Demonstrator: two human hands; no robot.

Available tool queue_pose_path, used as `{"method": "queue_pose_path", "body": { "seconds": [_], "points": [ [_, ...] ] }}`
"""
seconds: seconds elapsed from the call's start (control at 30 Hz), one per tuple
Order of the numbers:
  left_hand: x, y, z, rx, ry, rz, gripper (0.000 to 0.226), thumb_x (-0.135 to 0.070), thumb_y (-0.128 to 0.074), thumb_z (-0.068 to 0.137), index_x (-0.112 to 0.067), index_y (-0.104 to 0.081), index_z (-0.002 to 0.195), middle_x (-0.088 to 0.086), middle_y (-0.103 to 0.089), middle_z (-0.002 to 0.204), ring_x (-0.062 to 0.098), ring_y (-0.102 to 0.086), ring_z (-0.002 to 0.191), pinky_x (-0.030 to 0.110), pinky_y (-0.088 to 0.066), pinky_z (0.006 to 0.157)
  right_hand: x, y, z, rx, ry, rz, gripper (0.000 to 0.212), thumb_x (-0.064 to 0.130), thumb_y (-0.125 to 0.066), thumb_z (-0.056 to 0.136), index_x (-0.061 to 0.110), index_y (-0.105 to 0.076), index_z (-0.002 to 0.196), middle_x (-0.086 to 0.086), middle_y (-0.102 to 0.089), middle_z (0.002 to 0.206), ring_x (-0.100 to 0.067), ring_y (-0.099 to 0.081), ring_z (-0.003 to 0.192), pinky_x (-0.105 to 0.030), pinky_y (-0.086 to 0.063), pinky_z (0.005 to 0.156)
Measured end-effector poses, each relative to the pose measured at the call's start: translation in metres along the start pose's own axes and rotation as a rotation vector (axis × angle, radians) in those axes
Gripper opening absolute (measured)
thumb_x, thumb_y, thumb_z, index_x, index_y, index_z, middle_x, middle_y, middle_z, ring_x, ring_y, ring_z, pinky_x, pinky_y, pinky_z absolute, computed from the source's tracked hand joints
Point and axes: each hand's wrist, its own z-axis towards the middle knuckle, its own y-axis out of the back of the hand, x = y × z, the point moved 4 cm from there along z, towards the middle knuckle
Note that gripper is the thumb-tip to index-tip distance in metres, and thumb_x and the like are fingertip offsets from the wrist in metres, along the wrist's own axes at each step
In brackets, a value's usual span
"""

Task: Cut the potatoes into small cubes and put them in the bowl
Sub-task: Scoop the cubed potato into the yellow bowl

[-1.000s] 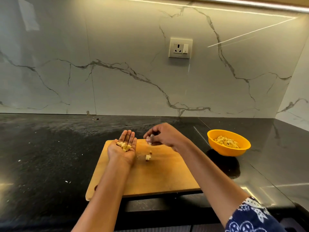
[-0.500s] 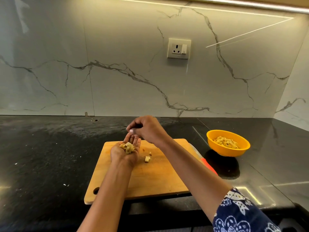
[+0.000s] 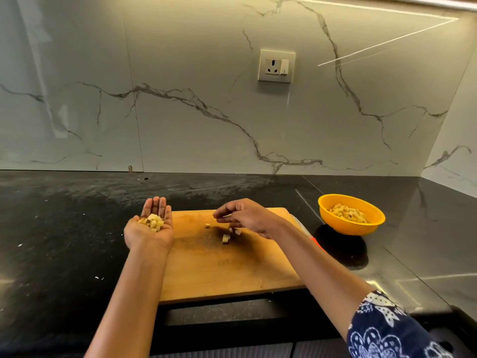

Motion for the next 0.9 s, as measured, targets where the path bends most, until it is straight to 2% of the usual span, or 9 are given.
{"method": "queue_pose_path", "body": {
  "seconds": [0.07,0.2,0.27,0.33,0.43,0.57,0.63,0.73,0.9],
  "points": [
    [0.0,0.002,-0.001,0.002,-0.006,0.004,0.049,-0.03,-0.021,0.103,-0.008,-0.065,0.099,0.009,-0.069,0.1,0.02,-0.068,0.091,0.032,-0.054,0.079,0.005,-0.003,0.005,0.002,0.047,-0.071,0.035,-0.002,-0.038,0.097,0.01,-0.062,0.12,-0.004,-0.06,0.126,-0.013,-0.057,0.115,-0.033,-0.042,0.104],
    [0.003,0.001,-0.003,0.011,0.004,0.01,0.048,-0.029,-0.022,0.103,-0.007,-0.065,0.099,0.009,-0.07,0.099,0.021,-0.068,0.092,0.032,-0.054,0.082,0.01,-0.026,0.009,0.102,0.211,-0.616,0.032,0.02,-0.044,0.1,0.014,-0.055,0.129,-0.006,-0.054,0.13,-0.019,-0.052,0.114,-0.03,-0.04,0.096],
    [0.005,0.0,-0.004,0.012,0.014,0.009,0.048,-0.029,-0.022,0.103,-0.007,-0.065,0.099,0.009,-0.07,0.098,0.02,-0.068,0.091,0.032,-0.054,0.082,0.009,-0.031,0.003,0.056,0.334,-0.747,0.031,0.024,-0.053,0.096,0.01,-0.058,0.123,-0.008,-0.058,0.122,-0.02,-0.053,0.109,-0.029,-0.043,0.092],
    [0.007,0.0,-0.004,0.014,0.022,0.016,0.049,-0.03,-0.022,0.103,-0.008,-0.066,0.098,0.009,-0.07,0.097,0.02,-0.069,0.09,0.031,-0.055,0.08,0.007,-0.028,-0.007,-0.012,0.457,-0.819,0.024,0.018,-0.058,0.093,0.006,-0.064,0.113,-0.01,-0.063,0.112,-0.021,-0.056,0.101,-0.032,-0.048,0.088],
    [0.014,0.001,-0.008,0.027,0.05,0.032,0.05,-0.03,-0.022,0.103,-0.007,-0.066,0.097,0.009,-0.07,0.097,0.02,-0.069,0.088,0.032,-0.055,0.077,0.0,-0.015,-0.017,-0.074,0.49,-0.822,0.016,0.009,-0.059,0.091,0.005,-0.067,0.104,-0.009,-0.066,0.102,-0.02,-0.06,0.092,-0.033,-0.05,0.083],
    [0.022,0.001,-0.014,0.04,0.078,0.056,0.049,-0.03,-0.023,0.103,-0.007,-0.066,0.097,0.009,-0.07,0.097,0.021,-0.069,0.089,0.032,-0.055,0.074,-0.005,0.009,-0.025,-0.087,0.243,-0.52,0.025,0.009,-0.048,0.097,0.012,-0.063,0.118,-0.004,-0.064,0.117,-0.014,-0.058,0.107,-0.027,-0.045,0.092],
    [0.023,0.0,-0.015,0.046,0.079,0.064,0.048,-0.03,-0.023,0.103,-0.007,-0.066,0.097,0.009,-0.07,0.098,0.021,-0.069,0.089,0.032,-0.055,0.074,-0.005,0.007,-0.027,0.009,0.193,-0.587,0.032,0.009,-0.043,0.099,0.013,-0.055,0.128,-0.004,-0.057,0.128,-0.016,-0.051,0.116,-0.026,-0.038,0.096],
    [0.025,0.0,-0.016,0.051,0.082,0.06,0.048,-0.029,-0.024,0.103,-0.006,-0.066,0.098,0.01,-0.071,0.098,0.021,-0.069,0.089,0.032,-0.055,0.077,-0.003,-0.007,-0.03,0.097,0.216,-0.806,0.033,0.011,-0.048,0.097,0.011,-0.054,0.129,-0.006,-0.056,0.127,-0.02,-0.05,0.115,-0.03,-0.04,0.097],
    [0.028,-0.001,-0.014,0.053,0.087,0.071,0.049,-0.029,-0.024,0.103,-0.006,-0.067,0.098,0.01,-0.072,0.097,0.021,-0.07,0.088,0.032,-0.056,0.079,0.002,-0.01,-0.041,-0.049,0.285,-0.843,0.029,0.007,-0.057,0.092,0.011,-0.064,0.119,-0.006,-0.063,0.117,-0.019,-0.055,0.106,-0.024,-0.041,0.088]
  ]
}}
